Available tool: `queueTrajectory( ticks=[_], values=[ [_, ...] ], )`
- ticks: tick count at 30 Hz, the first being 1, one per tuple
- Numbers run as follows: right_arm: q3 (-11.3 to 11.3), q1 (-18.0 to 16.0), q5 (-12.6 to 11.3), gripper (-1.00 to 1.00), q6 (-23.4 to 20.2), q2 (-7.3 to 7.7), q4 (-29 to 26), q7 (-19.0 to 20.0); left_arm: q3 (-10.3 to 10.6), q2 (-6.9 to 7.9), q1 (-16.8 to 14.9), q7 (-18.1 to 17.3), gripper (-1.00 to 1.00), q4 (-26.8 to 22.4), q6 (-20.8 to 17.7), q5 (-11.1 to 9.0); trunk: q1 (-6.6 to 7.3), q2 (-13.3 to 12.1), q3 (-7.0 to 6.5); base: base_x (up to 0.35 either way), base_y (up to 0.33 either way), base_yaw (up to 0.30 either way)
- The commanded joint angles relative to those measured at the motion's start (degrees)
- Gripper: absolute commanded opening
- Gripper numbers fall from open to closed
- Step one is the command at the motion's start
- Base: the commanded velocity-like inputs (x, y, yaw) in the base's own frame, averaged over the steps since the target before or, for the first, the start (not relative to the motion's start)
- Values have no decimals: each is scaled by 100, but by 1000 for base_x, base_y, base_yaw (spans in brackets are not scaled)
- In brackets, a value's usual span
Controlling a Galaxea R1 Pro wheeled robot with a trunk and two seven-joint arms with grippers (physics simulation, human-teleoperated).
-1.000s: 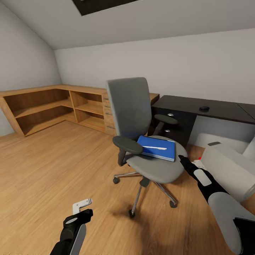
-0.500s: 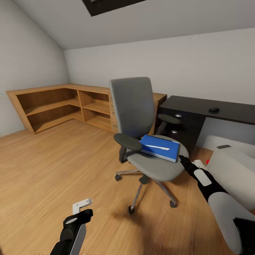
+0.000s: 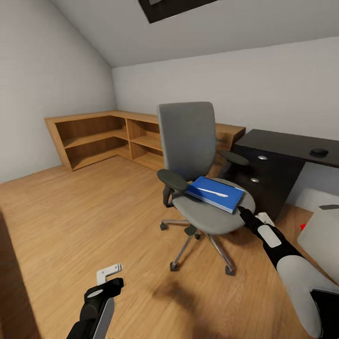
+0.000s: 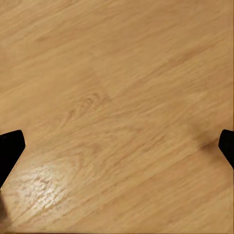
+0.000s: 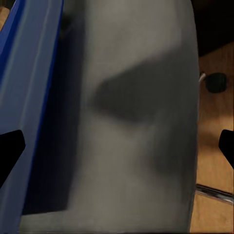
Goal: In the bedroom, organize the workspace by keeping the computer under the desk, ensuring the monitor is on the desk, placing the keyboard on the desk next to the monitor, placing the mouse on the desk next to the keyboard, moving the folder from the swivel chair onto the desk next to the mouse, stacking the notebook on top of the folder with the pen on top of the notebook, and positioning the swivel chair next to the desk.
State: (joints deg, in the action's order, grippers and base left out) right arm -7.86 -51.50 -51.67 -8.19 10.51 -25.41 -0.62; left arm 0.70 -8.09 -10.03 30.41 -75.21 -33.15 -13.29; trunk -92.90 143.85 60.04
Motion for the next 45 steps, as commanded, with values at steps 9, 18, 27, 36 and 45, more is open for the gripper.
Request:
queueTrajectory(
  ticks=[9, 18, 27, 36, 45],
  values=[
    [-5, 0, -107, 100, -35, -5, -16, 18, 35, 0, -5, 45, 100, 4, -8, -60, 1, 2, 5, 29, -13, 264],
    [-5, -1, -107, 100, -33, -5, -16, 18, 44, -4, -7, 36, 100, 29, 260, -60, 1, 2, 5, 269, -96, 229],
    [-5, 0, -107, 100, -40, -5, -16, 14, 47, -7, -5, 35, 100, 33, 298, -58, 1, 2, 5, 315, -5, 94],
    [-5, -2, -107, 100, -34, -5, -16, 18, 47, -7, -7, 35, 100, 38, 300, -59, 1, 2, 5, 319, 0, 1],
    [-5, 0, -107, 100, -34, -5, -16, 18, 45, -4, -7, 39, 100, 41, 295, -60, 1, 2, 5, 265, 0, 0]
  ],
)
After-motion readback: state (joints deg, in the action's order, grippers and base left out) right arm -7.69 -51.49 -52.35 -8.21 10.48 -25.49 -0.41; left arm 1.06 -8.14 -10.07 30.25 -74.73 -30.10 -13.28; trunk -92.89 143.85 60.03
